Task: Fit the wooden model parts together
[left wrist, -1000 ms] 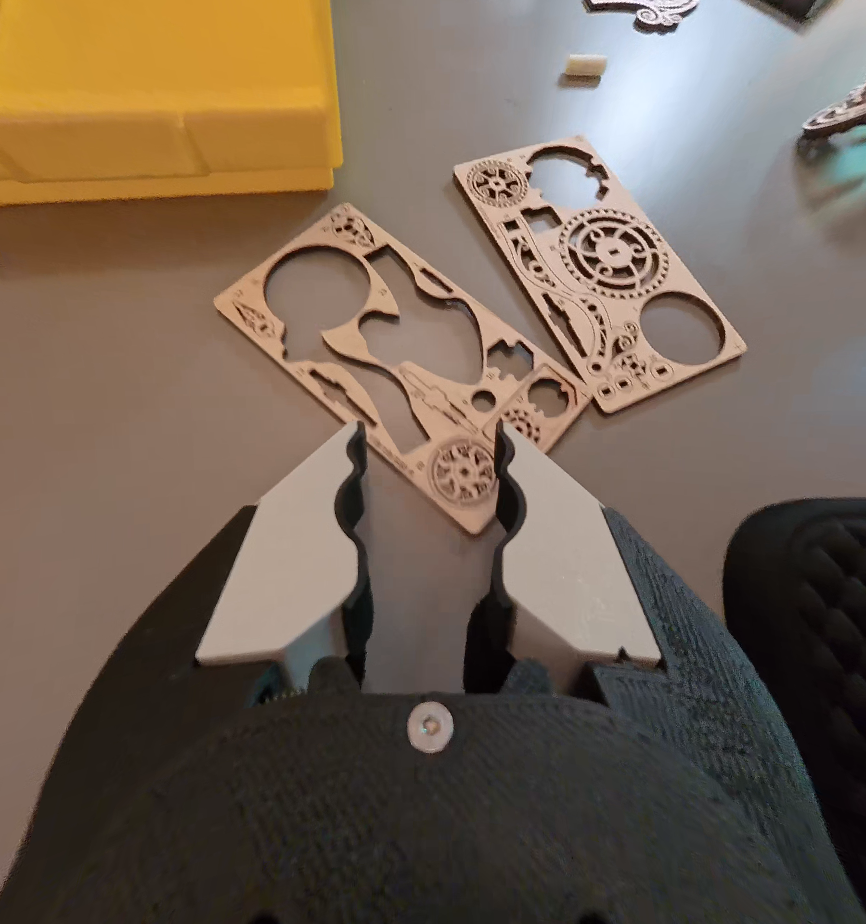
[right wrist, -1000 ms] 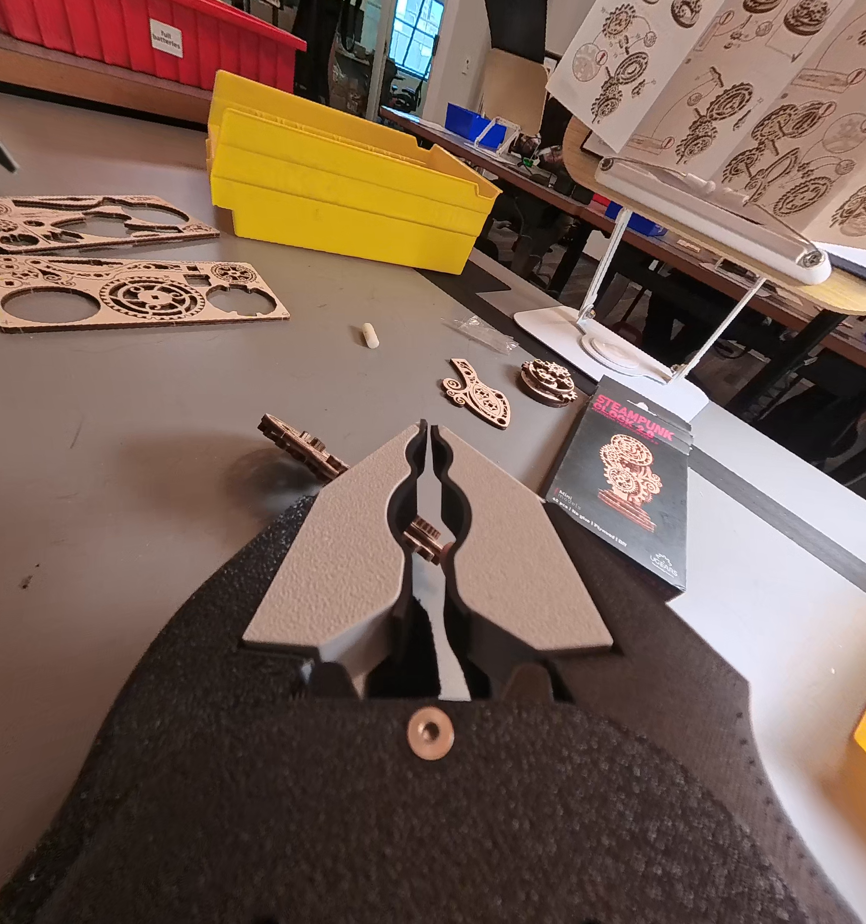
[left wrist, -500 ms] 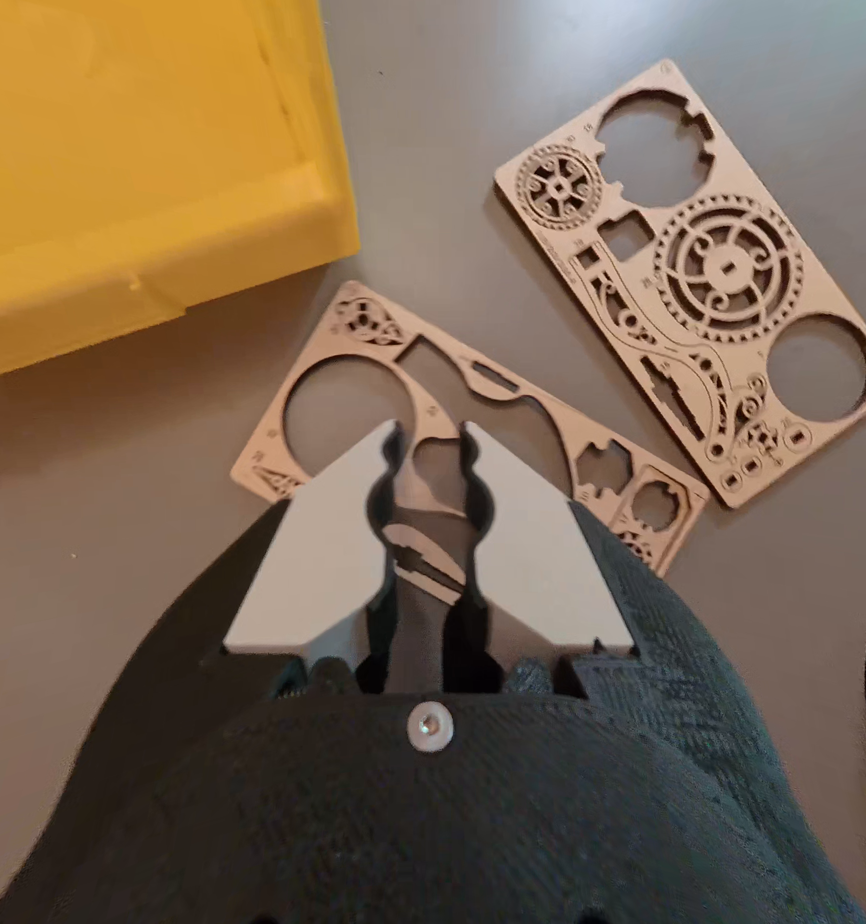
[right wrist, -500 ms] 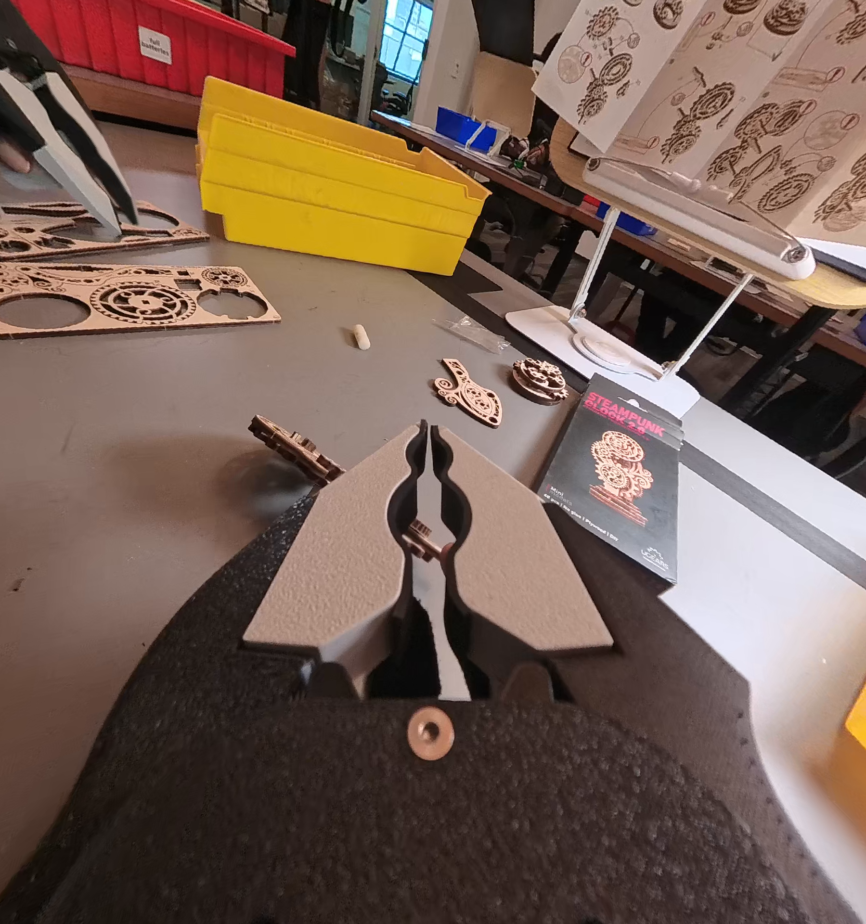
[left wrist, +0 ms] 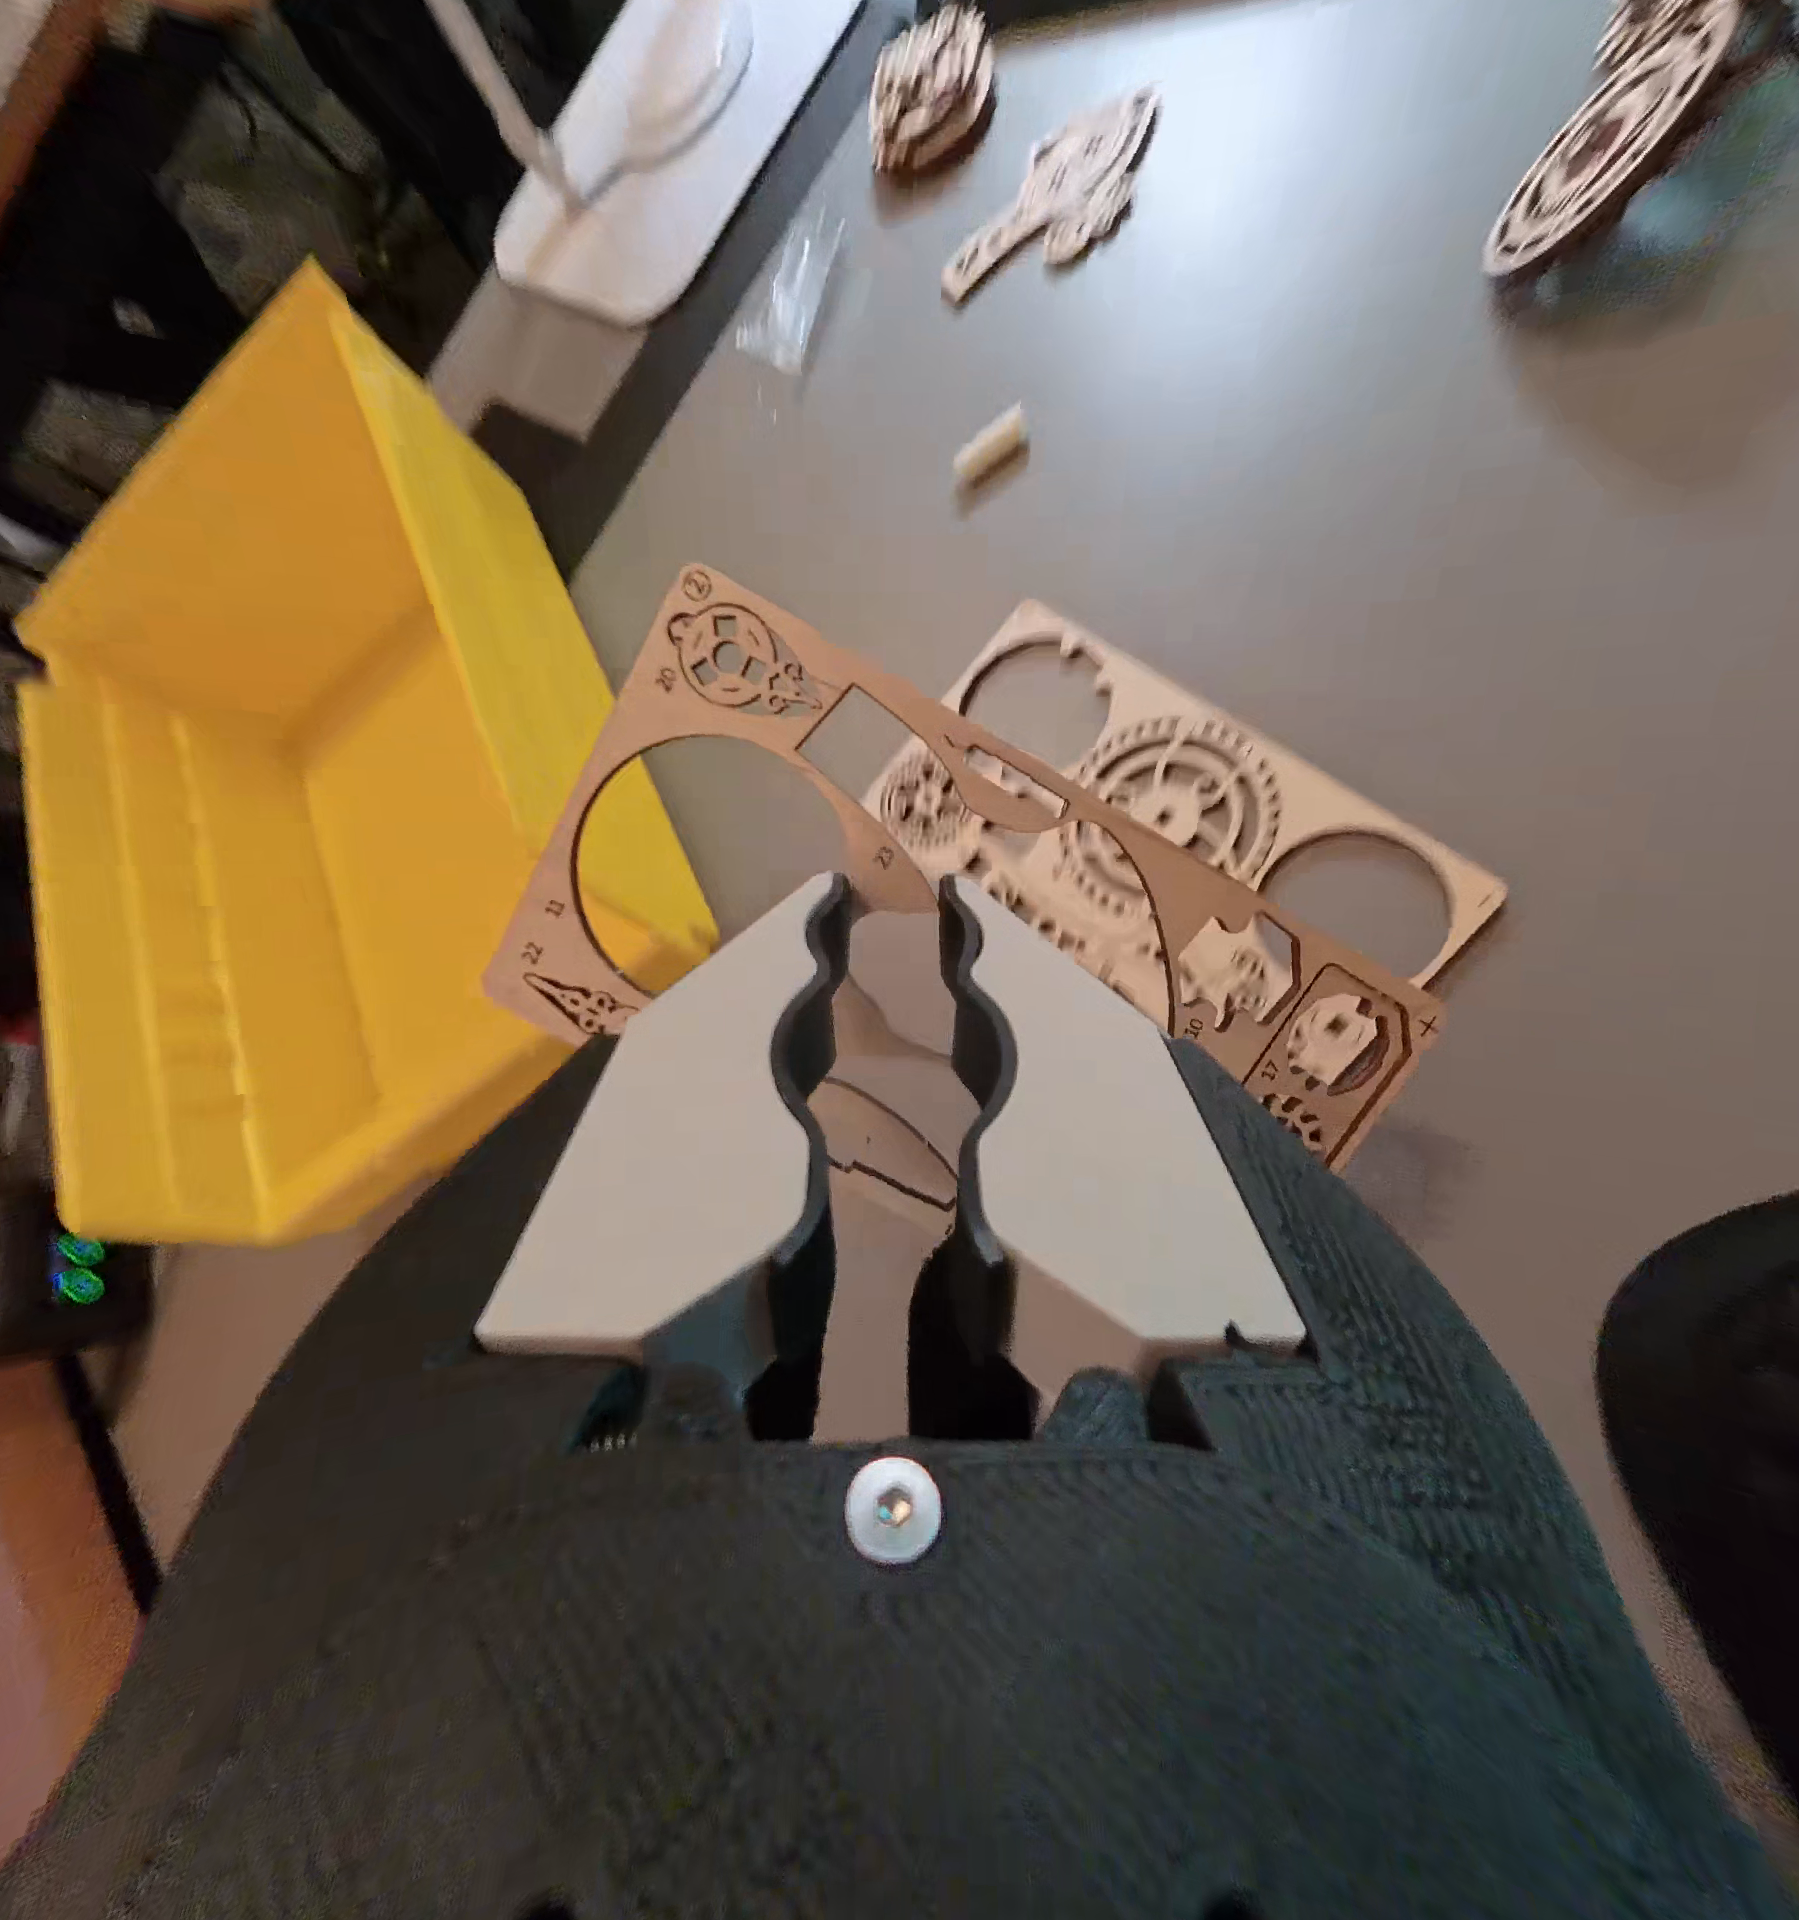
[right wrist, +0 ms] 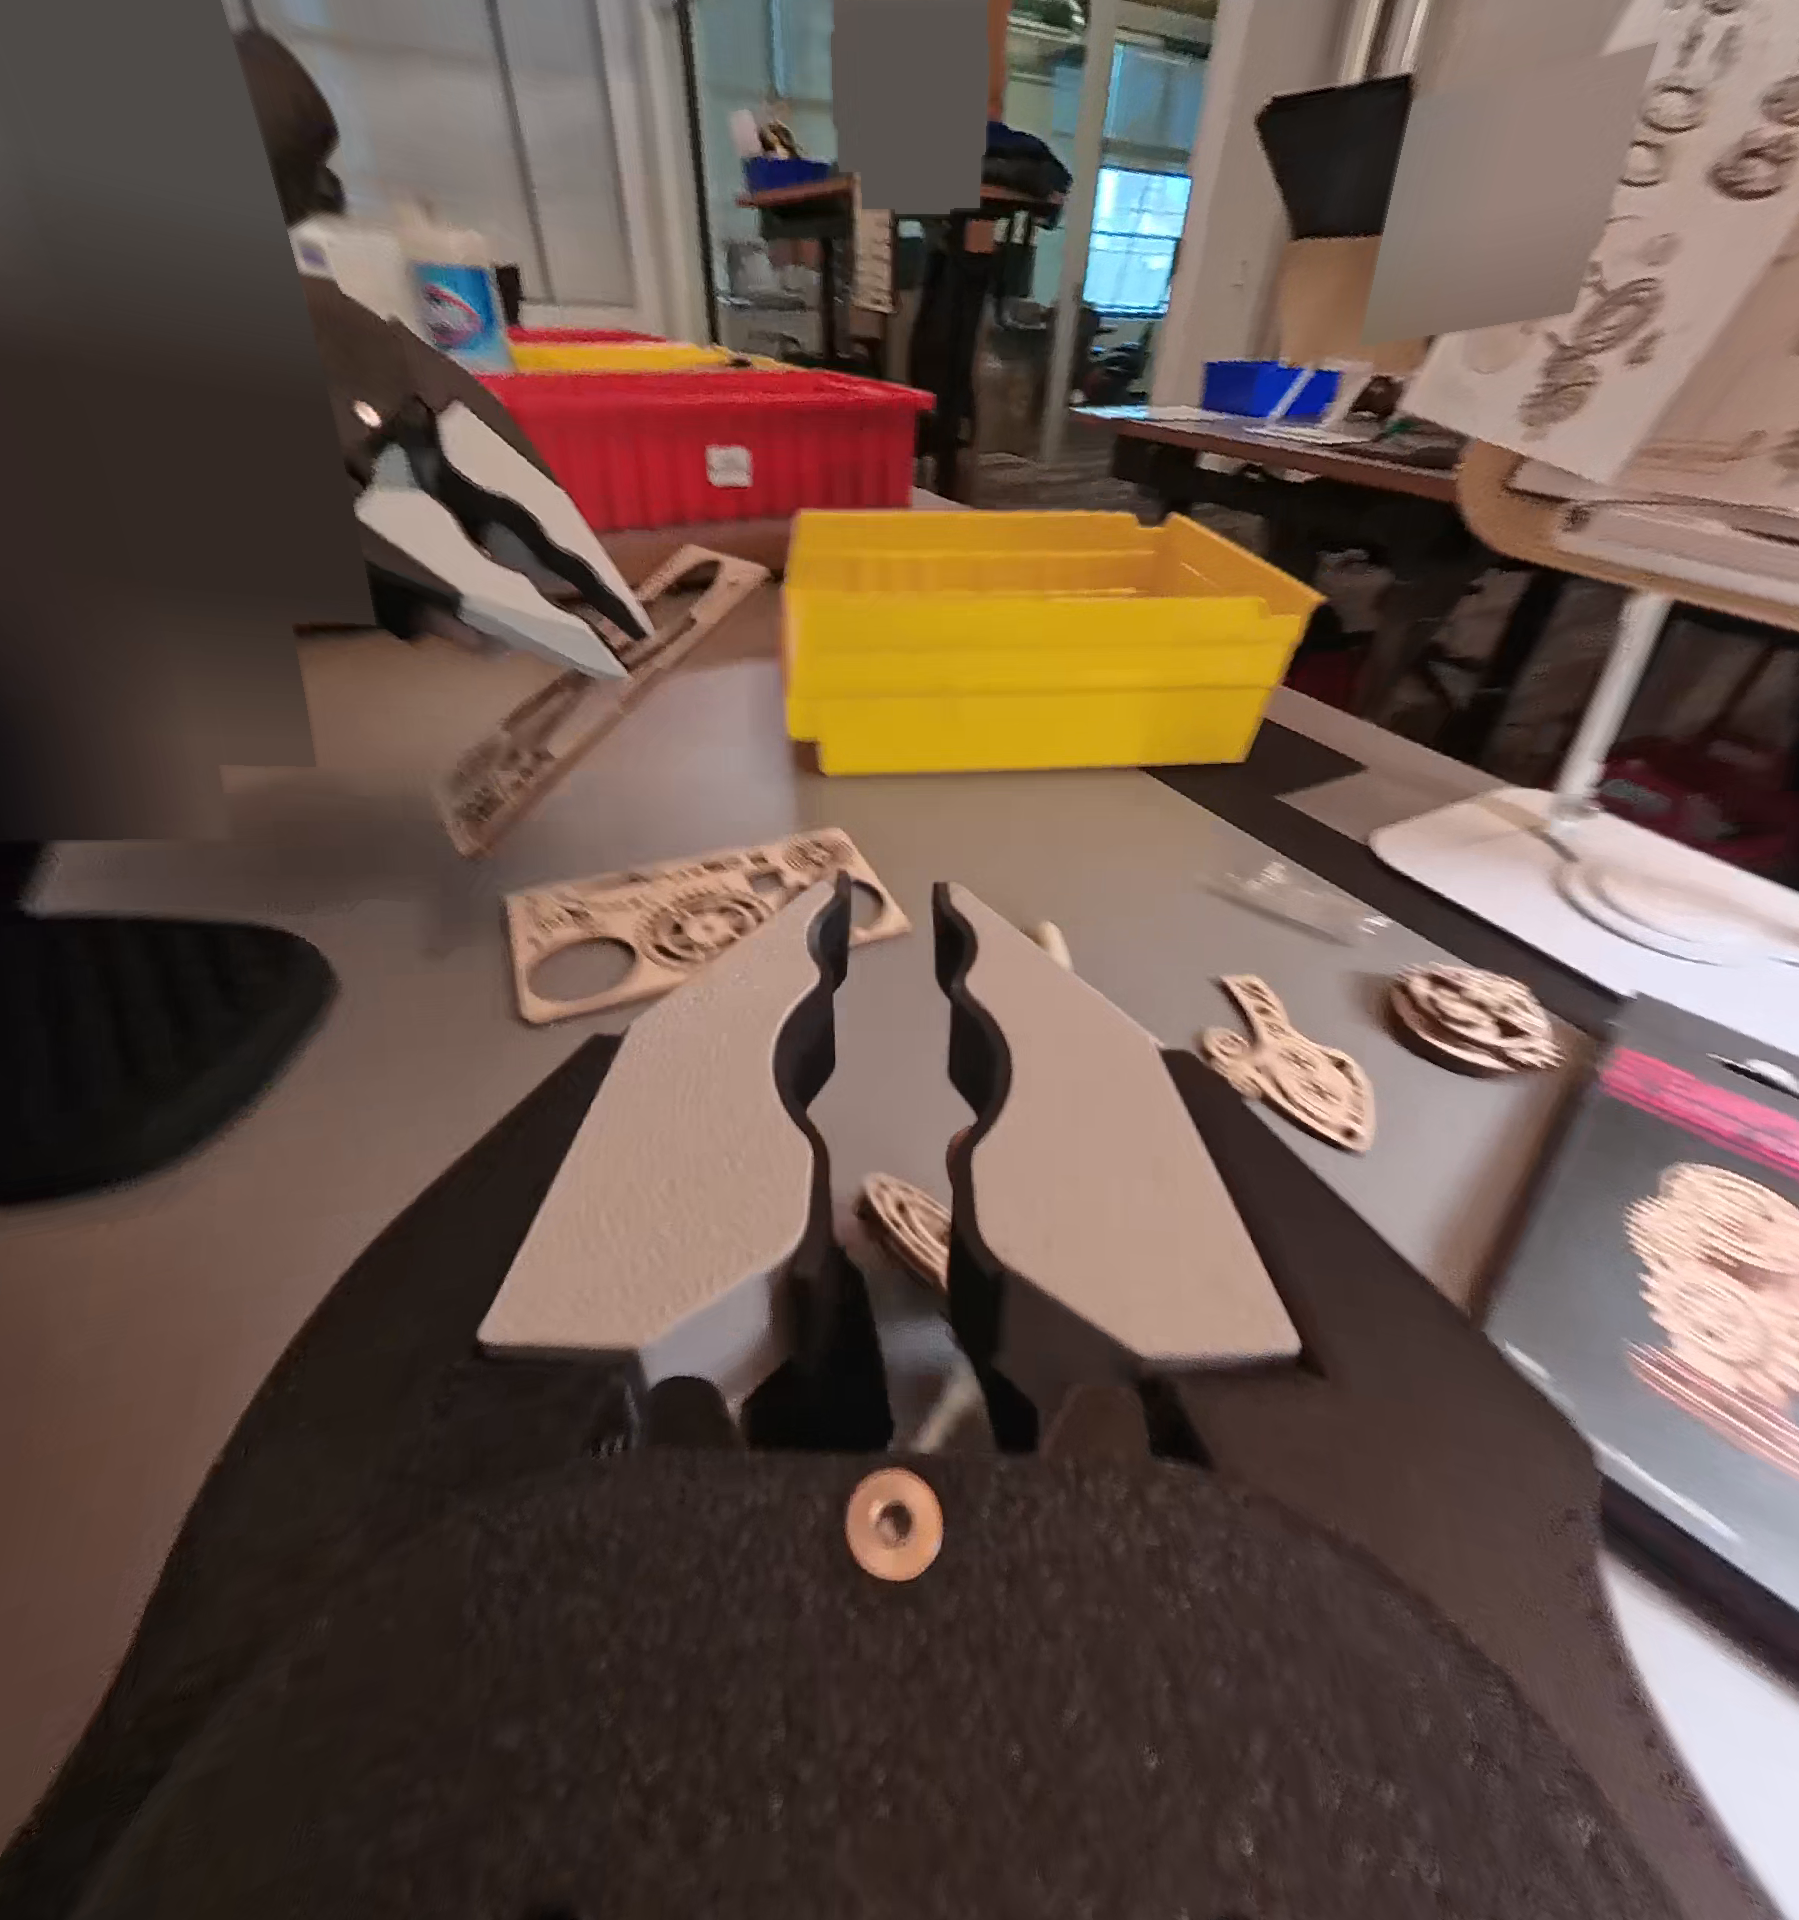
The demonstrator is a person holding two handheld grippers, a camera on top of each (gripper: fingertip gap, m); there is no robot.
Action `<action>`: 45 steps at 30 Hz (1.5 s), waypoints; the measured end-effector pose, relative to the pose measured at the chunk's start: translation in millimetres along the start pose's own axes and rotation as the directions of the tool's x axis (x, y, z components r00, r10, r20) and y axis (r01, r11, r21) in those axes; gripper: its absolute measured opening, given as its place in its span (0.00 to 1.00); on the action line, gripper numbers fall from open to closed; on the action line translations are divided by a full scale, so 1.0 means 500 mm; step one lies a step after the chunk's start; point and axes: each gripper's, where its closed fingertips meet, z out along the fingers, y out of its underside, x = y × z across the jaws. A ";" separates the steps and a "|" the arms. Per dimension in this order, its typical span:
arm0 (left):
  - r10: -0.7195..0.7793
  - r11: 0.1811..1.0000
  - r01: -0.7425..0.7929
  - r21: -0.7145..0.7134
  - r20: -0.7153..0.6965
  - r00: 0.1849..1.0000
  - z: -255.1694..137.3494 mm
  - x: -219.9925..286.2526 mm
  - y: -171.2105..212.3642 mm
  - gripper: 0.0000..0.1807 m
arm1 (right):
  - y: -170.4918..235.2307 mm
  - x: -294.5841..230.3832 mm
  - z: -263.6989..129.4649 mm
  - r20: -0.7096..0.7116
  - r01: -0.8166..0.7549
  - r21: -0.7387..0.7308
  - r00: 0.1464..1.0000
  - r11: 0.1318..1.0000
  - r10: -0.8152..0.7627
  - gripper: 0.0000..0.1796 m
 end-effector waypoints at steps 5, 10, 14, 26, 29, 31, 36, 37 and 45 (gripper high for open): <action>0.162 0.983 -0.161 0.085 0.000 0.987 0.014 0.080 -0.159 0.08 | -0.067 -0.043 0.055 0.110 -0.215 0.018 0.971 0.976 0.212 0.10; 0.289 0.948 -0.285 0.139 -0.005 0.957 0.053 0.180 -0.279 0.08 | -0.071 -0.007 0.066 0.111 -0.397 -0.005 0.912 0.918 0.395 0.12; 0.321 0.933 -0.309 0.186 -0.042 0.946 0.069 0.242 -0.332 0.09 | -0.054 0.016 0.032 0.145 -0.532 -0.016 0.836 0.847 0.529 0.03; -0.129 0.717 0.579 0.387 -0.743 0.656 -0.024 0.253 -0.419 0.29 | -0.088 -0.029 -0.117 0.554 -0.735 -0.033 0.550 0.677 0.625 0.01; -0.159 0.669 0.717 0.196 -0.905 0.395 -0.014 0.286 -0.410 0.30 | -0.086 -0.052 -0.124 0.571 -0.710 -0.049 0.557 0.703 0.602 0.01; -0.157 0.657 0.742 0.135 -0.938 0.310 0.003 0.301 -0.397 0.29 | -0.087 -0.070 -0.131 0.598 -0.708 -0.070 0.534 0.703 0.597 0.01; -0.144 0.662 0.749 0.040 -0.973 0.179 0.042 0.351 -0.369 0.36 | -0.076 -0.104 -0.135 0.640 -0.720 -0.123 0.468 0.683 0.609 0.00; -0.159 0.655 0.755 0.027 -0.972 0.172 0.052 0.348 -0.363 0.36 | -0.075 -0.107 -0.134 0.648 -0.729 -0.129 0.451 0.672 0.614 0.00; -0.278 0.722 0.667 0.182 -0.807 0.521 0.082 0.296 -0.342 0.24 | -0.054 -0.077 -0.112 0.615 -0.771 -0.108 0.444 0.628 0.652 0.00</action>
